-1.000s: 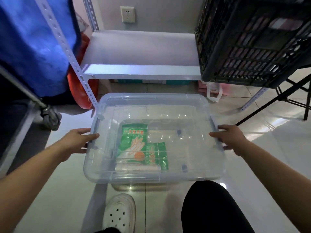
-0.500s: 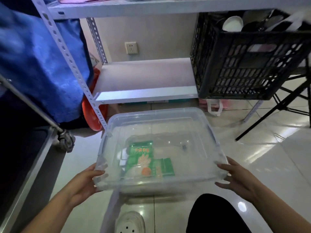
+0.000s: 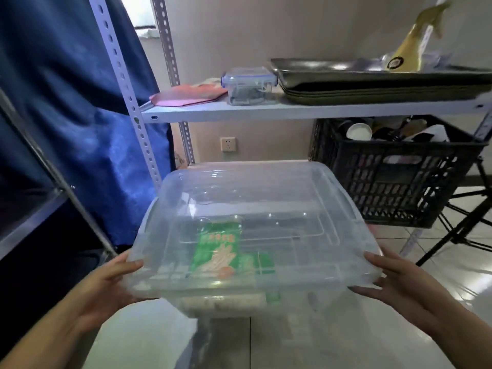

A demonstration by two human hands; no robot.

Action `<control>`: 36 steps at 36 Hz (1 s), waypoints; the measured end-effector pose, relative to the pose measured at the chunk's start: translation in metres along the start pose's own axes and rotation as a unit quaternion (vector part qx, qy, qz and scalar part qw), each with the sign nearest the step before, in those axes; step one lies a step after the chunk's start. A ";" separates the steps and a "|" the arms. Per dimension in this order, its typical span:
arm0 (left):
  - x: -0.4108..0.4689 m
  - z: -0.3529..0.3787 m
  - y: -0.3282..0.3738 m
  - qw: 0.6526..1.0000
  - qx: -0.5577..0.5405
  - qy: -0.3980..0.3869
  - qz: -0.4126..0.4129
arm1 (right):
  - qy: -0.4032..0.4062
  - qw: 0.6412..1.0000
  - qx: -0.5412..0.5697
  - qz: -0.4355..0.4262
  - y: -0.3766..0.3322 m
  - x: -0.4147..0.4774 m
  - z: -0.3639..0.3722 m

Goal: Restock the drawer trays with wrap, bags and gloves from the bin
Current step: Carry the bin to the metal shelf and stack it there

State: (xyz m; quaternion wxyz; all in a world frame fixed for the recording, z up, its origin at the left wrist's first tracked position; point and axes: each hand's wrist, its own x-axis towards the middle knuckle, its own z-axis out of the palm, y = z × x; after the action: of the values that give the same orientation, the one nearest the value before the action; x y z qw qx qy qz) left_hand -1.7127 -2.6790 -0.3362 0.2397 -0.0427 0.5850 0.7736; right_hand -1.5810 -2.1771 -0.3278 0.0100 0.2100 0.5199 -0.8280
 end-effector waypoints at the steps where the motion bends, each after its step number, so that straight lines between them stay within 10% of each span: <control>1: 0.002 0.005 0.011 1.000 -0.003 -0.005 0.012 | -0.006 1.000 -0.001 -0.018 -0.009 0.002 0.005; 17: 0.086 0.029 0.068 0.995 -0.010 0.082 0.060 | -0.010 0.998 -0.012 -0.061 -0.052 0.083 0.045; 24: 0.074 0.034 0.056 0.989 0.091 0.009 0.114 | -0.077 0.962 -0.200 -0.168 -0.035 0.086 0.037; 31: 0.065 0.029 0.040 0.962 0.221 0.024 0.157 | 0.057 0.861 -0.406 -0.301 -0.019 0.083 0.024; 36: 0.074 0.024 0.039 0.938 0.265 0.063 0.213 | 0.123 0.651 -0.586 -0.466 -0.021 0.081 0.033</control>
State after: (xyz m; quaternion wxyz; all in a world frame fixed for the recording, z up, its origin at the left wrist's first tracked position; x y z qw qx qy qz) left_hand -1.7892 -2.6408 -0.3199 0.0346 0.0987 0.7780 0.6195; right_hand -1.6710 -2.1796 -0.3262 -0.3207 -0.0097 0.9227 -0.2135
